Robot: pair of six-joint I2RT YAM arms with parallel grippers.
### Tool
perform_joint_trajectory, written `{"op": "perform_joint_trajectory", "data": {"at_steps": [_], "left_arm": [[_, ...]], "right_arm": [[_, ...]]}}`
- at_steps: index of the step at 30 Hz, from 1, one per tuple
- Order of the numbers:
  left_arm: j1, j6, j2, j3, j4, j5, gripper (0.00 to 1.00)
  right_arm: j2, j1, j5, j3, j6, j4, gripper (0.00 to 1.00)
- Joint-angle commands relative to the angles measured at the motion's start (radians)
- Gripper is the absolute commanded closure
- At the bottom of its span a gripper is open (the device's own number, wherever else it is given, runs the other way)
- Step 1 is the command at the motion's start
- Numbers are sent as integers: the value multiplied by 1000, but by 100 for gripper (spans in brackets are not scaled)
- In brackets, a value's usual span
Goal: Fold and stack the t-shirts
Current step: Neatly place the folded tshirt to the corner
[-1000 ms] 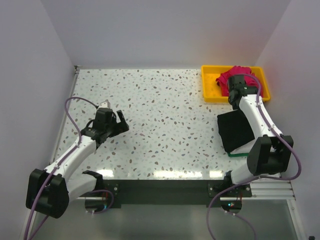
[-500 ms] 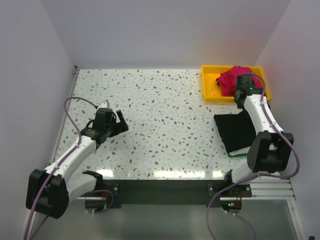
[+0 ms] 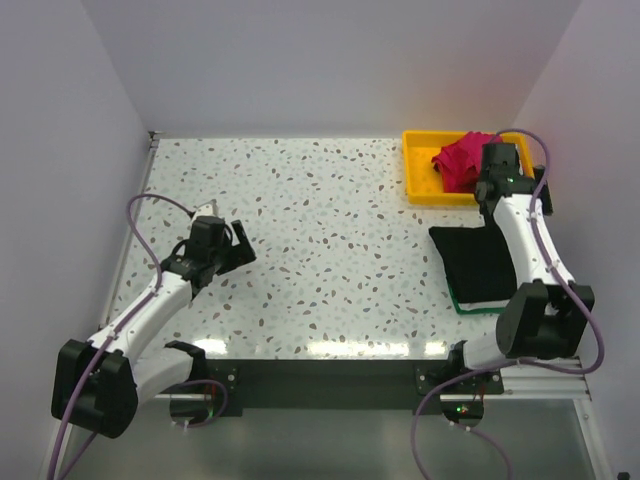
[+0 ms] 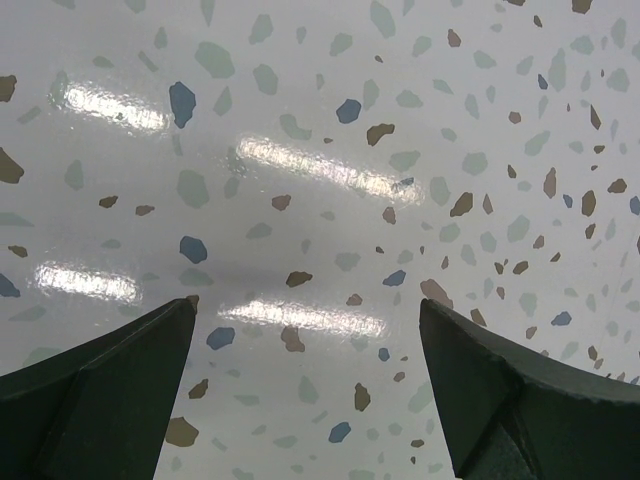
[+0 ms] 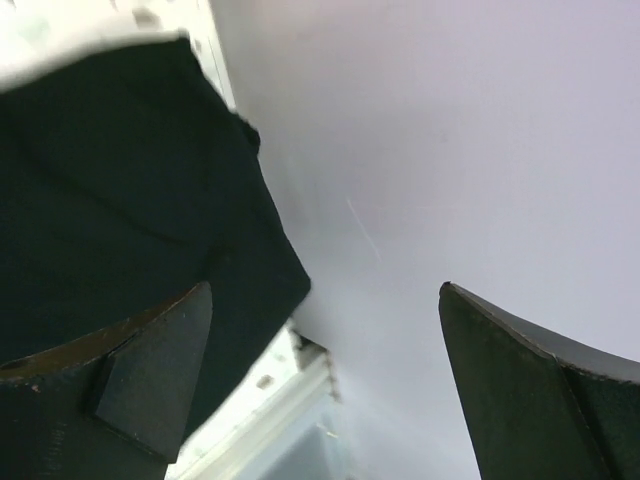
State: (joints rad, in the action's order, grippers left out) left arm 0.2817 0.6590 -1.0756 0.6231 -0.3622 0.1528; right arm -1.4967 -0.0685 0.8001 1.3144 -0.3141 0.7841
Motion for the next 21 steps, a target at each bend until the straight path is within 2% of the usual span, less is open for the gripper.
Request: {"op": "perform_joint_trajectory", "data": {"at_steps": [1,5,8,9,10,11,14,20,21], "left_arm": [[-6,-15,34,6,5,30,0],[-6,-13,34,18,9,27,0],[-6,-10,32,43,-6,39,0],[-6,-1,36,53,-14,40,0],[-6,4,40,59,-17,36,0],[-6,5,42,67,-18,30,0],[-6,14,57,93,-26,19,0],[-6,28,88,162,-89,53,0],[-6,33,95,170,-102,62,0]], "right_arm": [[143,-4,-86,51,212,-112,1],[291,-5,-321,-10,368,-204,1],[438,-5,-482,-114,565,-319,1],[470,-5,-508,-174,687,-362,1],[533,-5,-545,-205,719,-393,1],[559,-5,-669,-233,727,-425,1],[618,-4,-868,-308,725,-497,2],[561,-5,-1107,-343,802,-424,1],[559,-5,-1197,-384,803,-439,1]]}}
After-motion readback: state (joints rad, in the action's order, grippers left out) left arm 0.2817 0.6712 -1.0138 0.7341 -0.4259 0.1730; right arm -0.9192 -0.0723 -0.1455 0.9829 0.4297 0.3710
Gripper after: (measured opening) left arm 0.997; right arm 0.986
